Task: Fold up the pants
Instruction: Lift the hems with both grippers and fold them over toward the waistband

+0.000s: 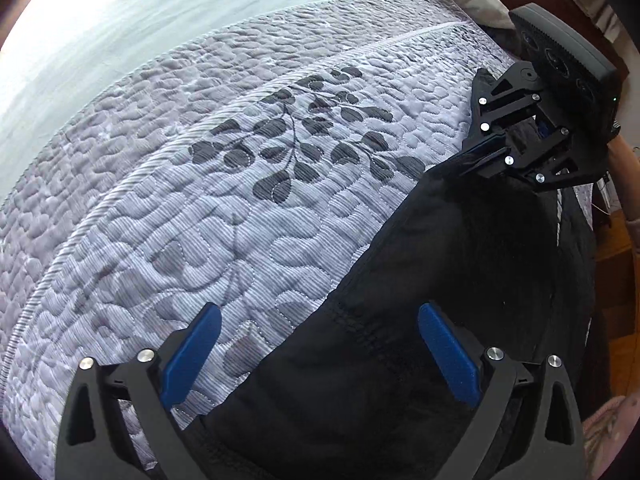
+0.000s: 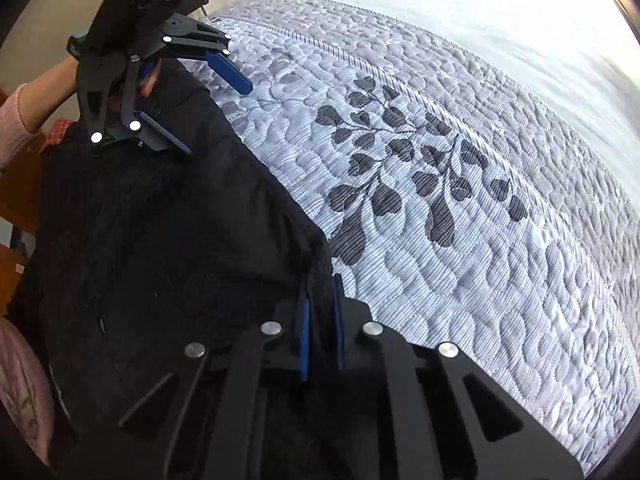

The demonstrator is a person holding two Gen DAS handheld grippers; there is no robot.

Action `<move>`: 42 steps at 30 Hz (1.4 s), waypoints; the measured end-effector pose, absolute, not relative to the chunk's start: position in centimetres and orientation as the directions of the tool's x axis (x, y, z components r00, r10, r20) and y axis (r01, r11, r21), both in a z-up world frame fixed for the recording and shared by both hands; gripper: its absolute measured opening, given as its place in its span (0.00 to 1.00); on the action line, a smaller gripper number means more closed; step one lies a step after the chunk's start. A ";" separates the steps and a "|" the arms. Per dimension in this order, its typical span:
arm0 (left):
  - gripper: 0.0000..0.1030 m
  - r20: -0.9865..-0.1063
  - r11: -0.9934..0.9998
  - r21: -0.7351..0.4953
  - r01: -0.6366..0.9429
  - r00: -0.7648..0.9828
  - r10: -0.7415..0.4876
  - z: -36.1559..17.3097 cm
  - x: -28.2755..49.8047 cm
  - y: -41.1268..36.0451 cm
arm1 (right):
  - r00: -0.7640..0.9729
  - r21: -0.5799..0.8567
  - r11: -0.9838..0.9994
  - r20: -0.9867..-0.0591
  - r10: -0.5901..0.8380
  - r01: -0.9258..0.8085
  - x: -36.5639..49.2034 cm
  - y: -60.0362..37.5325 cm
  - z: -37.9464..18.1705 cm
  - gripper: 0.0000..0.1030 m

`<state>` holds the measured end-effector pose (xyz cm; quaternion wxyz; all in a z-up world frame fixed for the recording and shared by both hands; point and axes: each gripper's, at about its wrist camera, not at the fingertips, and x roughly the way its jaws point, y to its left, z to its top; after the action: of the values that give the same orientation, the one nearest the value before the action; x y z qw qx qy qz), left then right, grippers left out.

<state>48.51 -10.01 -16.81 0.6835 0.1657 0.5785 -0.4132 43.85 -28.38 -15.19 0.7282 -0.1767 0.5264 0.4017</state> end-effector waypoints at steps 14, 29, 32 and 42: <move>0.70 -0.865 0.498 -0.440 0.747 -0.204 -0.459 -17.4 47.1 -11.9 | 0.277 0.155 0.647 -0.812 0.514 -0.747 40.9 -29.4 -10.9 0.06; 0.08 -0.873 0.618 -0.164 0.769 0.179 -0.454 -5.7 34.3 -8.7 | 0.533 0.051 0.758 -0.681 0.503 -0.650 28.1 -29.3 -3.2 0.07; 0.08 -0.866 0.645 -0.108 0.756 0.247 -0.435 -3.7 30.1 -8.6 | 0.570 0.019 0.770 -0.662 0.488 -0.638 24.2 -29.0 -1.9 0.07; 0.09 -0.849 0.721 0.007 0.693 0.385 -0.362 -2.4 15.5 -9.3 | 0.583 0.048 0.814 -0.674 0.454 -0.579 12.6 -29.2 -2.7 0.07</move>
<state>15.52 -9.34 -2.35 0.8117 0.1840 0.4491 -0.3250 12.63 -29.17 -2.74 0.8852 -0.0888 0.3515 0.2916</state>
